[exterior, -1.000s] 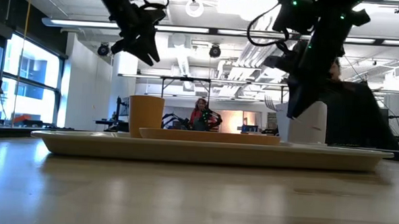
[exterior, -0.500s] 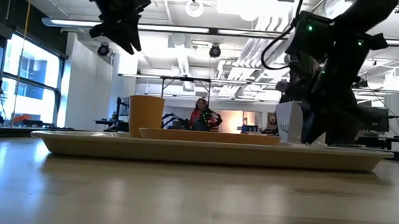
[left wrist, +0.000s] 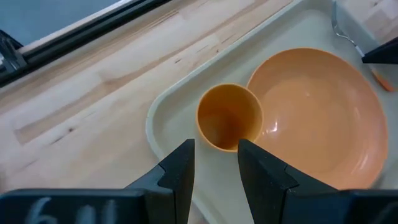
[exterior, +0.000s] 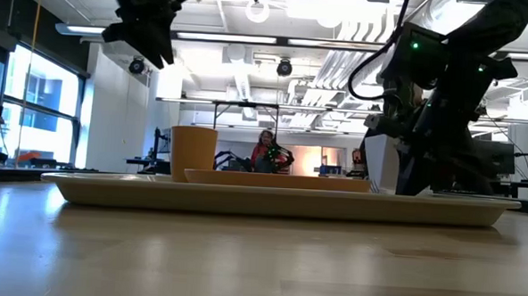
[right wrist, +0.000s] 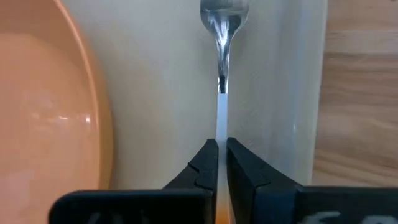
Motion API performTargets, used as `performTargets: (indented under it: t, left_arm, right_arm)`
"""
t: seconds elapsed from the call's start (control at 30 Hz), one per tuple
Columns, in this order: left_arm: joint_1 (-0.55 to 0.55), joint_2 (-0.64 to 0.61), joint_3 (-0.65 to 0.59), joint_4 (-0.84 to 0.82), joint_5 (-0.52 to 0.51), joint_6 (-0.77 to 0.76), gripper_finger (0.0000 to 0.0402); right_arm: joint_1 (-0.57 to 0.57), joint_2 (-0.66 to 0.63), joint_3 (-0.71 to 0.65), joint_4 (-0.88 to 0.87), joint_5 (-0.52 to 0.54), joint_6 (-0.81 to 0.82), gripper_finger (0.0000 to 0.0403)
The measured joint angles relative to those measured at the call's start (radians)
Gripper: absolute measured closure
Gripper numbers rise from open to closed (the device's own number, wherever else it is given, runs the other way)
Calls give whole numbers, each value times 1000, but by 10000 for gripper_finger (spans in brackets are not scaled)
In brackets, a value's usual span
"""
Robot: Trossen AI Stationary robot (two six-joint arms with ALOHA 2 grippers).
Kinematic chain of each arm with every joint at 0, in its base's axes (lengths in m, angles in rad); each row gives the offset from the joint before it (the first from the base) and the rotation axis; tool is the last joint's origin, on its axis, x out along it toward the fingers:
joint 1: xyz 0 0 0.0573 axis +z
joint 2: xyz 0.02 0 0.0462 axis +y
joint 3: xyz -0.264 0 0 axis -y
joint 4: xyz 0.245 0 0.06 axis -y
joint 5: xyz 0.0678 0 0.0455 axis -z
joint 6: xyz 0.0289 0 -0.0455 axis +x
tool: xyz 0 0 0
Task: Pick and place plate/cup/fork/spoon on tray
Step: Put the orange fork on the off white tray on the left side of the orange plate, then put the orange spoon on the off white tray on the left side of the orange plate
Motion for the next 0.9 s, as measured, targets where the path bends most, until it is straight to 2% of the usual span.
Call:
performTargets:
  t: [0.3,0.43,0.73,0.83,0.9]
  left_arm:
    - [-81,-51,0,-103,-80,-110,291]
    - [-146,-53,0,-131,-124,-176,291]
    - [-271,-35,-3,-148,-172,-320,291]
    - [-339,-43,-73,-135,-172,-408,291]
    - [-406,-50,-148,-123,-101,-485,291]
  right_arm:
    - [1,-1,0,8,-7,-38,308]
    - [15,-35,0,14,10,-87,282]
    - [40,-179,0,25,51,-216,274]
    - [52,-216,0,24,54,-249,274]
    - [66,-228,0,25,49,-268,274]
